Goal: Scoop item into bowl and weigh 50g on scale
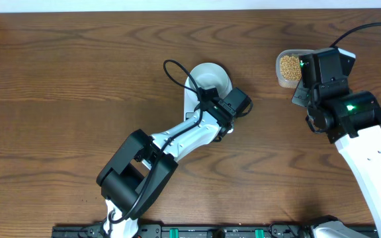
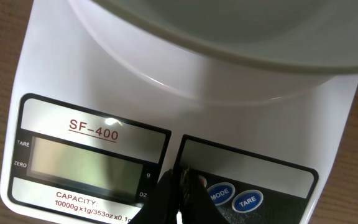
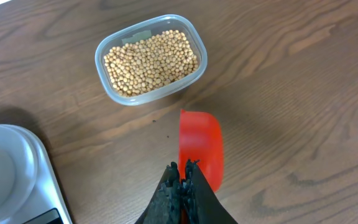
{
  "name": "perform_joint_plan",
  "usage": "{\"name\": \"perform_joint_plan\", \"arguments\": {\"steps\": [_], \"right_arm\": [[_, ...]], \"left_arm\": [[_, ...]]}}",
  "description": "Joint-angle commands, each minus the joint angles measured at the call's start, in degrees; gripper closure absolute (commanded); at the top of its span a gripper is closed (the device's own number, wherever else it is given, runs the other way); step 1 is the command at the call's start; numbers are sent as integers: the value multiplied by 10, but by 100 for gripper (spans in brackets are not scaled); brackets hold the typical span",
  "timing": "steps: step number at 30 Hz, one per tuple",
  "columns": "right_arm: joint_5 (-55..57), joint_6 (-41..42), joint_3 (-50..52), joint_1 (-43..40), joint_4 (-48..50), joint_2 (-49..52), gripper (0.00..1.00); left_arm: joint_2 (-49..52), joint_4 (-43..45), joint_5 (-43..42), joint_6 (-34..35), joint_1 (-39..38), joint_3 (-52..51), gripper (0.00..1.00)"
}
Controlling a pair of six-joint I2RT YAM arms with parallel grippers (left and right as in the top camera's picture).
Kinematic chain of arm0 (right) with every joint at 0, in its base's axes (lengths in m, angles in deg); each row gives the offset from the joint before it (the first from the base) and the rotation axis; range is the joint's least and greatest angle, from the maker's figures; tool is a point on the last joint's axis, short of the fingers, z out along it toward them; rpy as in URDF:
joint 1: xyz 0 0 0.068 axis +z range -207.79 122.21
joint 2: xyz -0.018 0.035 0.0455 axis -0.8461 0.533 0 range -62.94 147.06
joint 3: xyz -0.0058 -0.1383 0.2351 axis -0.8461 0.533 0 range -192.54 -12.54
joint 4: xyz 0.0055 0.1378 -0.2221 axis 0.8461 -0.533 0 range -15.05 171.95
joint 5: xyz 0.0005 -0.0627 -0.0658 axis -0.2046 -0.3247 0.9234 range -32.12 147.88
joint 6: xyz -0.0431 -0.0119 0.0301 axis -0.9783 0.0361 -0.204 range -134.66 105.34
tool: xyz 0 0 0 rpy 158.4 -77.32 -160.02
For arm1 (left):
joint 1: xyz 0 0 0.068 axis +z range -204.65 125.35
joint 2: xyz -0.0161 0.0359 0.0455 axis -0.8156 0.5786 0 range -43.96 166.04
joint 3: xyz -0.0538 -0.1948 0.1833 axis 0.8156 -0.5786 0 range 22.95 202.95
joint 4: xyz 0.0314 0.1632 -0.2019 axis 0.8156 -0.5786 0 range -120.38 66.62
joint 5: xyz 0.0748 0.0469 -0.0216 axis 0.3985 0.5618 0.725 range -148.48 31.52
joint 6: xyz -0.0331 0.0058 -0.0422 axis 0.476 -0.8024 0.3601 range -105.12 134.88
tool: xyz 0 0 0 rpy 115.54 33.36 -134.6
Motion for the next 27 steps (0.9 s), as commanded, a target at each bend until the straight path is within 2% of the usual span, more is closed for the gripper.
{"name": "perform_joint_plan", "arguments": {"steps": [1, 27], "right_arm": [[5, -3, 5, -2, 1, 3, 99], [16, -7, 5, -2, 2, 3, 99]], "left_arm": [[26, -1, 14, -3, 9, -10, 93], [-56, -12, 16, -16, 9, -8, 93]]}}
